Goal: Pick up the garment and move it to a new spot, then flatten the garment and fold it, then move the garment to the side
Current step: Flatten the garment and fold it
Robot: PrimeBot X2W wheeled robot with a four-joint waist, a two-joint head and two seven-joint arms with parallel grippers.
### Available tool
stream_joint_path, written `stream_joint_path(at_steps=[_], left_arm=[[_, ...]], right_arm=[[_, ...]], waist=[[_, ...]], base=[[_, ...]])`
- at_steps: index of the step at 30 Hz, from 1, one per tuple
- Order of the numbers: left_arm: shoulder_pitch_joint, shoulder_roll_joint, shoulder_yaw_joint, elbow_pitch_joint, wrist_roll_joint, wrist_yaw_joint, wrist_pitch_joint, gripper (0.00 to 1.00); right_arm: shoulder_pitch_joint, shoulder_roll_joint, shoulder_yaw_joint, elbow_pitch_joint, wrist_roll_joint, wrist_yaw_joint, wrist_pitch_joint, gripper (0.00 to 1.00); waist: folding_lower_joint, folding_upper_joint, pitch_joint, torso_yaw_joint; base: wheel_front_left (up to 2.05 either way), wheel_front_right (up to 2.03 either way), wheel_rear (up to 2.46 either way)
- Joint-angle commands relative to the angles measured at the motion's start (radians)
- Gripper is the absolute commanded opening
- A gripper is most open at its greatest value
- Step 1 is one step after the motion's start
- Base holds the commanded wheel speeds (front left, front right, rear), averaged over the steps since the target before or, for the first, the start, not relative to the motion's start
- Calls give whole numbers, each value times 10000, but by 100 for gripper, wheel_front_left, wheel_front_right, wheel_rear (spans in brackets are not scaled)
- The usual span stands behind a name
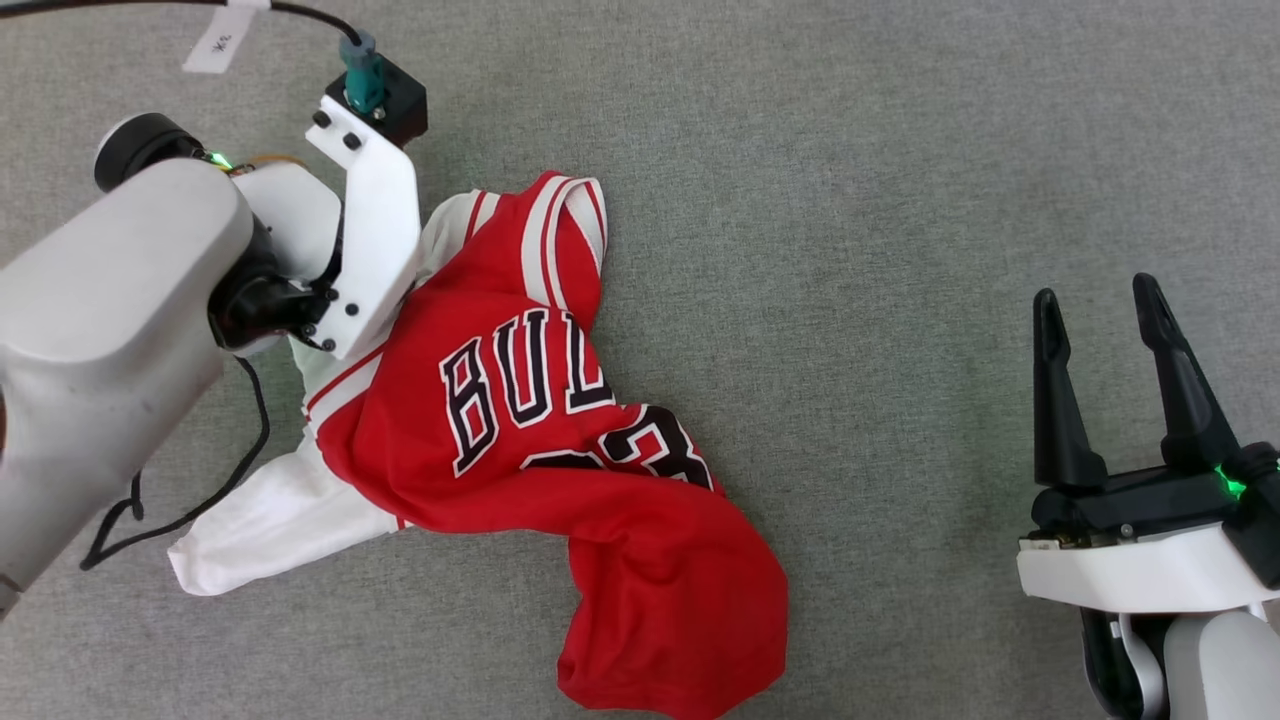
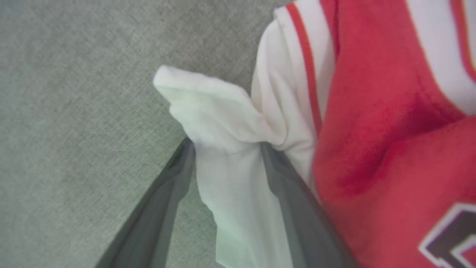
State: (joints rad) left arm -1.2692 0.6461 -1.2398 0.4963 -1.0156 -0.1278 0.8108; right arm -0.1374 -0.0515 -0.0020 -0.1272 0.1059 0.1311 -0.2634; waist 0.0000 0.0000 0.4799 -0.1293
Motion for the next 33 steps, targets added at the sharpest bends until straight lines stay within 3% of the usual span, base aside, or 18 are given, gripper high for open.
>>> stream_joint_path(at_steps=[1, 9, 17, 24, 27, 33], left_arm=[[680, -225, -380, 170, 68, -7, -51, 0], [-199, -34, -267, -342, -16, -9, -1169, 0], [-804, -66, -283, -2052, -295, -6, -1825, 0], [-871, -1078, -360, -2956, -73, -5, -2172, 0], [-462, -1806, -414, -2781, 164, -5, -2245, 0], [857, -2871, -399, -2403, 1114, -7, -1333, 0]], right_arm=[[-108, 25, -30, 7, -26, -7, -20, 100], [340, 23, -115, 172, -52, -7, -20, 100], [580, 22, -11, 184, 45, -7, -20, 100], [360, 23, -153, 57, 183, -7, -20, 100], [286, 23, -252, 34, 258, -7, -20, 100], [-11, 25, -326, 3, 449, -7, -20, 100]], waist=[[0, 0, -78, 23], [0, 0, -1080, 341], [0, 0, -1737, 296], [0, 0, -1386, -292], [0, 0, -1108, -529], [0, 0, -567, -982]], base=[[0, 0, 0], [0, 0, 0], [0, 0, 0], [0, 0, 0], [0, 0, 0], [0, 0, 0]])
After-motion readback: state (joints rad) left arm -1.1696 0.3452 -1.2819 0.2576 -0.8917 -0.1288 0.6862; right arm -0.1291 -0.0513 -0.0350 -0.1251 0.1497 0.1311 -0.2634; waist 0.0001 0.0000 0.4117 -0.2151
